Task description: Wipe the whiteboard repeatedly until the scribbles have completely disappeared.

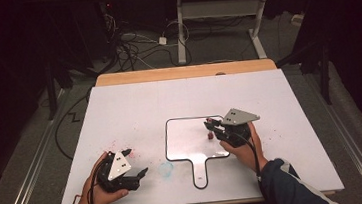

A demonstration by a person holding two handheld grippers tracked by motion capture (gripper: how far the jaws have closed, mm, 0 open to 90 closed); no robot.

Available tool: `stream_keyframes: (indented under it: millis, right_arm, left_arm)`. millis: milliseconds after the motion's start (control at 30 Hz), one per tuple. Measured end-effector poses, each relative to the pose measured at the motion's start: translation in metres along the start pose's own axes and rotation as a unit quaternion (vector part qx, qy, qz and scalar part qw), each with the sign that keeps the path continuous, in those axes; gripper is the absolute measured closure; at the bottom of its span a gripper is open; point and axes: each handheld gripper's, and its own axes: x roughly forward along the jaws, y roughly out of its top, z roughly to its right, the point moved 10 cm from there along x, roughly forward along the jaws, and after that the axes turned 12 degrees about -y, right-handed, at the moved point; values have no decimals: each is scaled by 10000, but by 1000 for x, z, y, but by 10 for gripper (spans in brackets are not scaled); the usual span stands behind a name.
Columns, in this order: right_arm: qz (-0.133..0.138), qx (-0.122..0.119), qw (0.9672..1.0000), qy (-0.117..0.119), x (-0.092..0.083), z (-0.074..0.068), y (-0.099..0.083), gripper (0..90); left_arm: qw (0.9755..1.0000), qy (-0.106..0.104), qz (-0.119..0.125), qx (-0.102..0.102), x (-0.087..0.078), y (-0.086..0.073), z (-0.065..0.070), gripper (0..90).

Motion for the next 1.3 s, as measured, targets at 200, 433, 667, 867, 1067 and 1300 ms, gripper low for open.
stream_keyframes:
  millis: [200,433,667,867,1067,1300]
  right_arm:
    - [-52,-227,9997,-118,-8,1,-3,813]
    - [8,-54,9997,248,-11,-16,-2,812]
    - [-29,-101,9993,370,-15,-26,-1,812]
    - [-167,-104,9995,258,-22,-18,-5,813]
    - [-181,25,9995,242,-31,-9,-7,812]
    - [-61,150,9998,139,-50,3,2,812]
  left_arm:
    - [10000,-21,-16,5,0,-1,0,186]
    - [10000,-46,-32,12,1,-1,1,186]
    - [10000,-52,-34,13,0,-2,1,186]
    - [10000,-56,-36,21,-1,-2,2,186]
    - [10000,-61,-52,42,0,-1,2,186]
    - [10000,-30,-49,60,-1,-1,2,186]
